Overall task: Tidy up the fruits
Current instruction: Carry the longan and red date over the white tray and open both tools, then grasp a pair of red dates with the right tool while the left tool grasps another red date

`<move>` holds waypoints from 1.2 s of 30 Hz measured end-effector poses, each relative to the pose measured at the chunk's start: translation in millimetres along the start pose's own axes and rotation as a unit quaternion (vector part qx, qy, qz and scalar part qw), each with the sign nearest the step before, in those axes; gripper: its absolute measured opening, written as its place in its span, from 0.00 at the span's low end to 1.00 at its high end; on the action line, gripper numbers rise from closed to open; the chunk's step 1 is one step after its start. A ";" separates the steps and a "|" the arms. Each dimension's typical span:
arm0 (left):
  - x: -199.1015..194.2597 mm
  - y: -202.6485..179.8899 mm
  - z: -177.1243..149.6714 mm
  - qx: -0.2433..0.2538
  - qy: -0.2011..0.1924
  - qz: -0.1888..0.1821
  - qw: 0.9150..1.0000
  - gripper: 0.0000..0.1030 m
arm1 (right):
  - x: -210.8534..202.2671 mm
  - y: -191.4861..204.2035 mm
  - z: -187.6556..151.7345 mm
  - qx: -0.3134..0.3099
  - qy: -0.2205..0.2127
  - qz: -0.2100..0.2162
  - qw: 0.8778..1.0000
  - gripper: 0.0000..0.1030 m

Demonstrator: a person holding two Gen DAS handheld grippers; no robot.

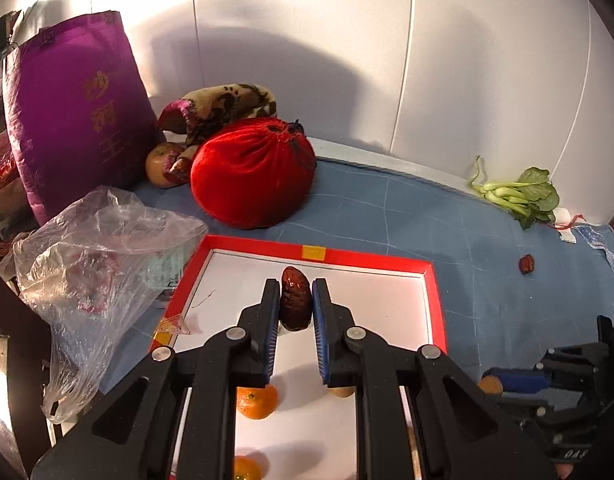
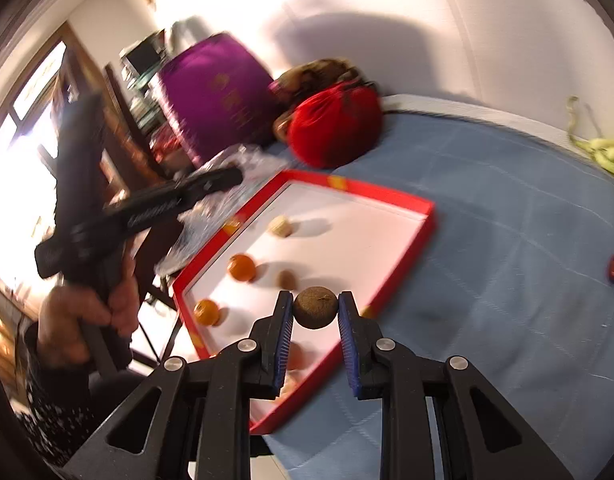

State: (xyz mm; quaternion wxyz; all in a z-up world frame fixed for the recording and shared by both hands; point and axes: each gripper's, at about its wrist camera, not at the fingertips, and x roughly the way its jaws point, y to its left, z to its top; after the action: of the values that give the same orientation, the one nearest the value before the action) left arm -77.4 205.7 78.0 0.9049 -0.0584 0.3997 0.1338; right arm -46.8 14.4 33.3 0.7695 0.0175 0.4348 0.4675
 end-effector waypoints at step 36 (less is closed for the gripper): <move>40.3 -12.7 -19.5 0.031 0.093 0.031 0.995 0.22 | 40.5 49.2 -41.2 -0.079 0.064 0.026 0.994 0.26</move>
State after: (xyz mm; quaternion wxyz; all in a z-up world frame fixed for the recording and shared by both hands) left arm -61.6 197.2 35.0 0.8609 -0.0298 0.4874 0.1431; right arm -102.2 56.1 2.6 0.7266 -0.0621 0.4442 0.5204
